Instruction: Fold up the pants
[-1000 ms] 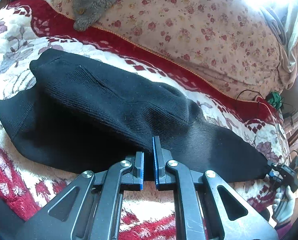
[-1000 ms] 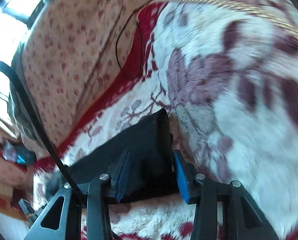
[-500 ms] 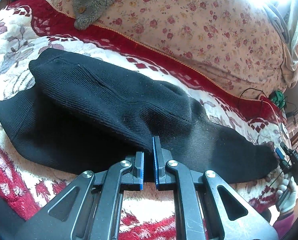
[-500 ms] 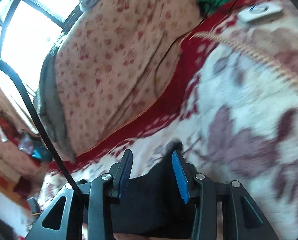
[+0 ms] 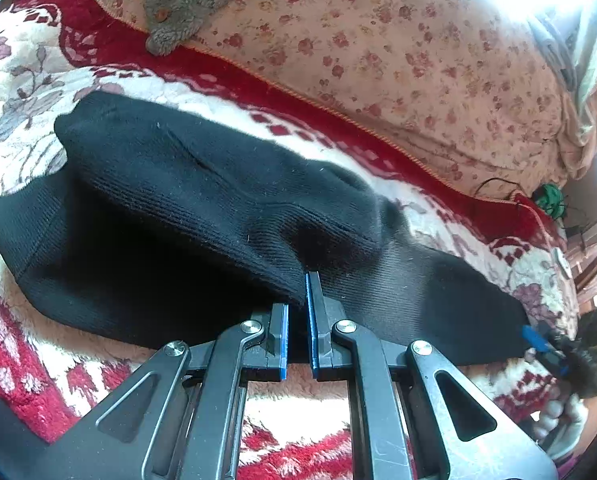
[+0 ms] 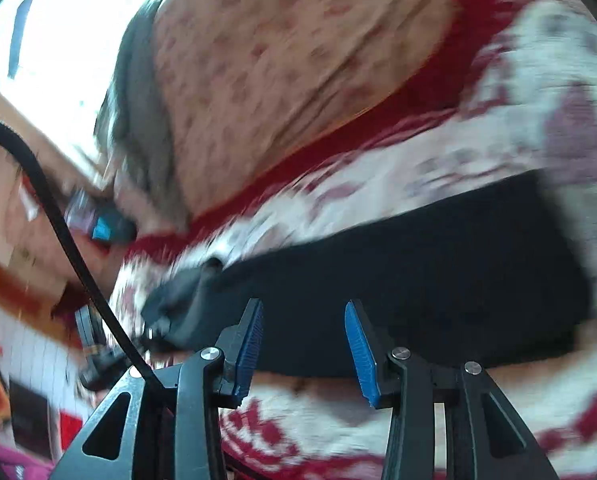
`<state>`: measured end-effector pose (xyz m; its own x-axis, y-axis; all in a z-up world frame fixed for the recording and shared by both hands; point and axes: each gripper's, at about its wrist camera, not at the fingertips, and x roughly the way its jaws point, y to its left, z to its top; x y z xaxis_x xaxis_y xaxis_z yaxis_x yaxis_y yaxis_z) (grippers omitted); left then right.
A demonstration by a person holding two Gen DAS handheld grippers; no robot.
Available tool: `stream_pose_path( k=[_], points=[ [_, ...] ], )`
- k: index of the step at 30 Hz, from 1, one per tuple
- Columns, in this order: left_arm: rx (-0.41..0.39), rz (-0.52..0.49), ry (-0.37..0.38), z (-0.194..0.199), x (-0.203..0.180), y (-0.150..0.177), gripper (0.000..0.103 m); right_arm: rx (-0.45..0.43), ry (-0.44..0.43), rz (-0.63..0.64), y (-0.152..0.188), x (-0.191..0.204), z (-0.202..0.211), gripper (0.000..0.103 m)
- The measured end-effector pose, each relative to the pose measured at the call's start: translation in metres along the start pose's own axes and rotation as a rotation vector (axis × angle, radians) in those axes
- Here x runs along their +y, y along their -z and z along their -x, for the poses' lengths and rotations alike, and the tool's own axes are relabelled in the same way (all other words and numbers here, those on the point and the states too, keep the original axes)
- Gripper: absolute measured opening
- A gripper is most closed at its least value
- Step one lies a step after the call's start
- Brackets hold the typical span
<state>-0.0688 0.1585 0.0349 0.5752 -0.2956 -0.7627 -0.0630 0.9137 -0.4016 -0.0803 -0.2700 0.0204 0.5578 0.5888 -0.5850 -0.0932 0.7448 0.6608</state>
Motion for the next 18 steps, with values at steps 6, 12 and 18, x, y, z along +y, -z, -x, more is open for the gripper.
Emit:
stream_pose_path(
  k=[6,12,18],
  points=[
    [0.015,-0.009,0.013,0.023,0.014,0.010,0.008,0.133,-0.167,0.121,0.009,0.078,-0.080,0.041],
    [-0.052,-0.027,-0.057,0.065,0.038,0.018,0.008,0.253,-0.263,0.274,0.026,0.159,-0.140,0.042],
    [-0.072,0.032,-0.111,0.087,0.085,0.009,0.008,0.347,-0.308,0.352,0.049,0.214,-0.193,0.045]
  ],
)
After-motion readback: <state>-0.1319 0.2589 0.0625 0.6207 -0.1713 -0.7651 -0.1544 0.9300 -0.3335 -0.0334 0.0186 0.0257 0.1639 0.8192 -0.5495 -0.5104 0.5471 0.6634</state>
